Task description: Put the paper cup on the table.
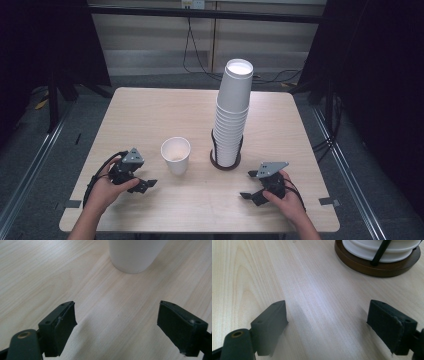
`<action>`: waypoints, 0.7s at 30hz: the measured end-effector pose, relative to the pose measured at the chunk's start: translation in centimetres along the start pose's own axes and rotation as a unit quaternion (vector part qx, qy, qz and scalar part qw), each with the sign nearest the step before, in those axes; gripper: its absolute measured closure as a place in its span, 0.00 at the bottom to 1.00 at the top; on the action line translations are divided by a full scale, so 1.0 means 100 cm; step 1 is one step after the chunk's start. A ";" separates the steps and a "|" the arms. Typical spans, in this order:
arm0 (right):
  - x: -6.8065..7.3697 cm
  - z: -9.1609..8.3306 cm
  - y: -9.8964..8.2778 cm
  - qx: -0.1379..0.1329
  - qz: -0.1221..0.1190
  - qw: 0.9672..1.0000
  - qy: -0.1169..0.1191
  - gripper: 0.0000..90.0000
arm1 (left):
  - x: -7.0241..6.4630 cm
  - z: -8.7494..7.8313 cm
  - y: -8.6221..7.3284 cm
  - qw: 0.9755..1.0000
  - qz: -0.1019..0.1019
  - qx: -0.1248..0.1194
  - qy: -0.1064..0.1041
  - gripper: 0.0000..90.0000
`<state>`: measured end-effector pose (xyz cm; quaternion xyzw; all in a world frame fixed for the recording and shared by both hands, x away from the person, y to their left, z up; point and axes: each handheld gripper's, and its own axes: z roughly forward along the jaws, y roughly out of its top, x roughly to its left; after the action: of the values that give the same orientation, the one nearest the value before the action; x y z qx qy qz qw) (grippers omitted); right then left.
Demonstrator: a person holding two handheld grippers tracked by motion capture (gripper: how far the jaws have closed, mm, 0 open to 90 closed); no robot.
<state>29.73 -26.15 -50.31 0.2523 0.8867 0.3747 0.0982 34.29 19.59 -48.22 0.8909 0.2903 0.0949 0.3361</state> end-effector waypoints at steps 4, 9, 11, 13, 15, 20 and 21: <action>0.000 0.000 0.000 0.000 -0.001 1.000 0.000 0.17 | 0.000 0.000 -0.004 1.000 -0.003 0.000 -0.001 0.17; 0.000 0.000 0.000 0.000 -0.001 1.000 0.000 0.17 | 0.001 0.002 -0.011 1.000 -0.006 0.001 0.001 0.17; 0.000 0.000 0.000 0.000 -0.001 1.000 0.000 0.17 | 0.000 0.003 -0.013 1.000 0.001 0.004 0.005 0.17; 0.000 0.000 0.000 0.000 -0.001 1.000 0.000 0.17 | -0.001 0.005 -0.014 1.000 0.004 0.004 0.004 0.17; 0.000 0.000 0.000 0.000 0.000 1.000 0.000 0.17 | -0.002 0.007 -0.015 1.000 0.006 0.002 0.004 0.17; 0.000 0.000 0.000 0.000 -0.001 1.000 0.000 0.17 | -0.003 0.012 -0.019 1.000 0.005 -0.002 0.003 0.17; 0.000 0.000 0.000 0.000 0.000 1.000 0.000 0.17 | -0.003 0.013 -0.019 1.000 0.005 -0.003 0.001 0.17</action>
<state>29.72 -26.16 -50.31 0.2523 0.8869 0.3743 0.0982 33.67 19.92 -50.42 0.8913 0.2858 0.0982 0.3380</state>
